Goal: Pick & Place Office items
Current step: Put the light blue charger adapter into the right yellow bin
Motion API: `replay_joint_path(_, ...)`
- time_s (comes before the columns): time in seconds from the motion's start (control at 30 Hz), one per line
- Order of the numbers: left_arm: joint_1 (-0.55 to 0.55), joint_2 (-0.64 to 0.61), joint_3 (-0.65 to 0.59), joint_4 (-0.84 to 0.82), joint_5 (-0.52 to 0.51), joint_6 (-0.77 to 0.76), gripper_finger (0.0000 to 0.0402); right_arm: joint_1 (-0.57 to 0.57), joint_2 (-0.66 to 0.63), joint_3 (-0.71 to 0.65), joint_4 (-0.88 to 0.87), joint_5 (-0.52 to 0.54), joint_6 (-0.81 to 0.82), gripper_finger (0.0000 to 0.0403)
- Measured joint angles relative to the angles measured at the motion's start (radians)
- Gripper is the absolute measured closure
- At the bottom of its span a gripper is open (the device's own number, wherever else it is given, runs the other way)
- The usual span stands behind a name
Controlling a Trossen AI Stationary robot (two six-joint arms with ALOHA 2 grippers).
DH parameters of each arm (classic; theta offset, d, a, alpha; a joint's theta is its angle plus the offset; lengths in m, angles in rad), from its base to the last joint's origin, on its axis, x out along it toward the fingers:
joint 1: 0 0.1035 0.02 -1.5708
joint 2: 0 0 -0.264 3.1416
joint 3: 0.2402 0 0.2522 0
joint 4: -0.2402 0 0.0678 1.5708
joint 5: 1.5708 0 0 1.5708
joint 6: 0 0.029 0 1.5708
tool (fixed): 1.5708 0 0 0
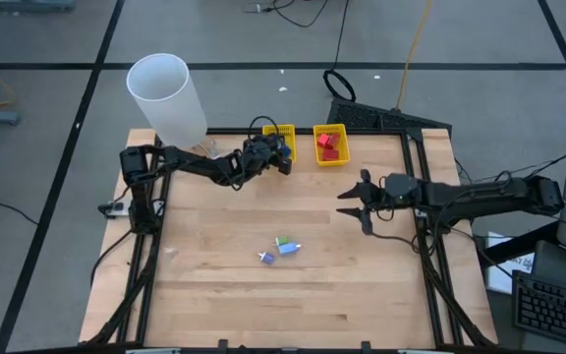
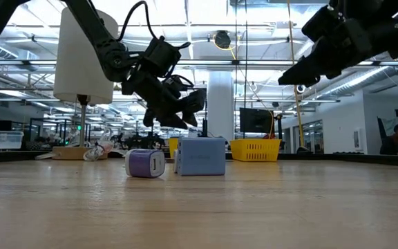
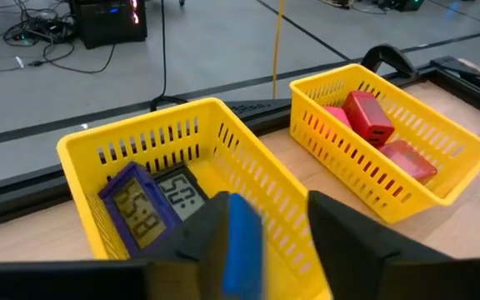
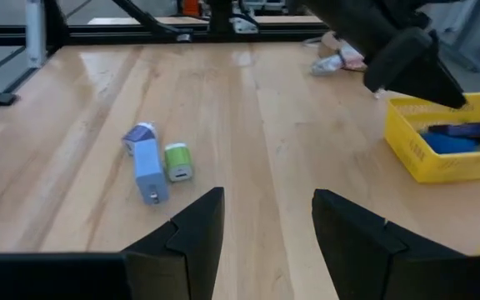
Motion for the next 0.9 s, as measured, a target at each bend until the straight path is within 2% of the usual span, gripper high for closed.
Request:
replay_joint_path(0.1, 0.0, -0.001, 0.0, -0.001, 0.05, 0.022, 0.0194, 0.0, 0.0, -0.019, 0.037, 0.032, 0.0, 0.0232)
replay_joint_path(0.27, -0.011, -0.042, -0.001, -0.02, 0.322, 0.087, 0.0141, 0.0, 0.0, -0.02, 0.041, 0.051, 0.0, 0.0232)
replay_joint_path(0.43, -0.066, -0.127, -0.001, -0.122, 0.554, 0.092, 0.0121, 0.0, 0.0, -0.021, 0.039, 0.051, 0.0, 0.0232)
replay_joint_path(0.53, -0.144, -0.191, -0.001, -0.232, 0.632, 0.116, 0.012, 0.0, 0.0, -0.021, 0.038, 0.051, 0.0, 0.0232)
replay_joint_path(0.6, -0.222, -0.232, -0.001, -0.314, 0.63, 0.148, 0.0119, 0.0, 0.0, -0.021, 0.038, 0.051, 0.0, 0.0232)
replay_joint_path(0.67, -0.318, -0.256, -0.001, -0.367, 0.585, 0.19, 0.0119, 0.0, 0.0, -0.021, 0.038, 0.051, 0.0, 0.0232)
replay_joint_path(0.8, -0.513, -0.257, -0.001, -0.442, 0.41, 0.27, 0.0119, 0.0, 0.0, -0.021, 0.038, 0.051, 0.0, 0.0232)
replay_joint_path(0.9, -0.606, -0.227, -0.001, -0.461, 0.309, 0.297, 0.0119, 0.0, 0.0, -0.021, 0.039, 0.051, 0.0, 0.0232)
